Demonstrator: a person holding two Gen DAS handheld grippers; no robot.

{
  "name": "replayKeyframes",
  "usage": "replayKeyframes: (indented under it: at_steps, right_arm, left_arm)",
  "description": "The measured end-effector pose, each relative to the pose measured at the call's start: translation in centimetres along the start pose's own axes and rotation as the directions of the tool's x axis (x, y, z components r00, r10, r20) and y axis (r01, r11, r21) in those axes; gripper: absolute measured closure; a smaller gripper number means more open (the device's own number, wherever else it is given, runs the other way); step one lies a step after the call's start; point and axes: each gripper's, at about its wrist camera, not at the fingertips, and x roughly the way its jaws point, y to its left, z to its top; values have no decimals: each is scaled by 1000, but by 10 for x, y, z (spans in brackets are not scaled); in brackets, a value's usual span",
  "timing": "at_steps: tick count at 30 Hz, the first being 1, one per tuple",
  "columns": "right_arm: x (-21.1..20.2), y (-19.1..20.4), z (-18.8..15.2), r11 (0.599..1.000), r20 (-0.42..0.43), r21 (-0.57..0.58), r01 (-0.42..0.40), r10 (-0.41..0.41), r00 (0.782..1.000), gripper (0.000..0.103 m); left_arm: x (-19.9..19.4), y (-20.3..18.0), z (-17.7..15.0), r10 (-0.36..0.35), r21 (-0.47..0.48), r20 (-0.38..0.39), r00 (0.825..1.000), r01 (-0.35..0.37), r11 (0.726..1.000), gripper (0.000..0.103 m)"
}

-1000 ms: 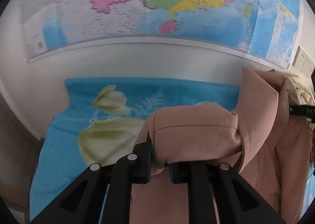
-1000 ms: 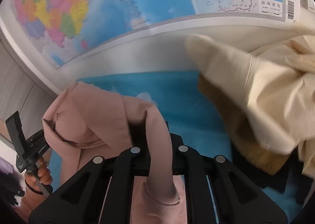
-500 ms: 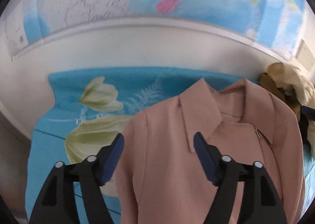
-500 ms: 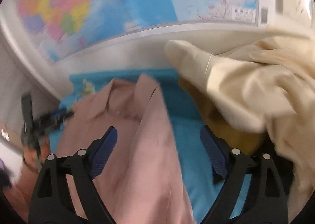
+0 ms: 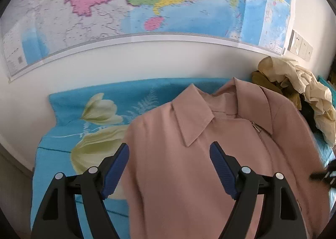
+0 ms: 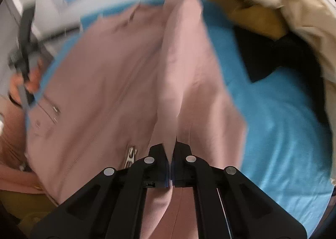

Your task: Fold large clothes

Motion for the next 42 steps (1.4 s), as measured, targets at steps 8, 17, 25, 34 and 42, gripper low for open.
replayKeyframes:
  at_steps: [8,17,25,34,42]
  right_arm:
    - [-72,-97,40,968,142,158,194,-217,966,101]
    - [-14,-159,20,929,53,311,199,-226,973,101]
    - [-25,-169,16,894,84,366,259,-309,947,101]
    - [-16,-164,-13,892,50,388,232,-272,961,91]
    - [-17,-158,-19,892,84,419,168,-222,971,82]
  left_arm:
    - [-29,23,-13,24,-1,72,997,-24,1000,21]
    - [-23,69,-63,94,-65,-62,994,-98,993,20]
    - [-34,87,-110,-102,-138,-118,988,85,987,19]
    - [-35,34,-140,-196,-10,-187,963,197,980,55]
    - [-68,37,-118,-84,-9,-89,992,84,996,100]
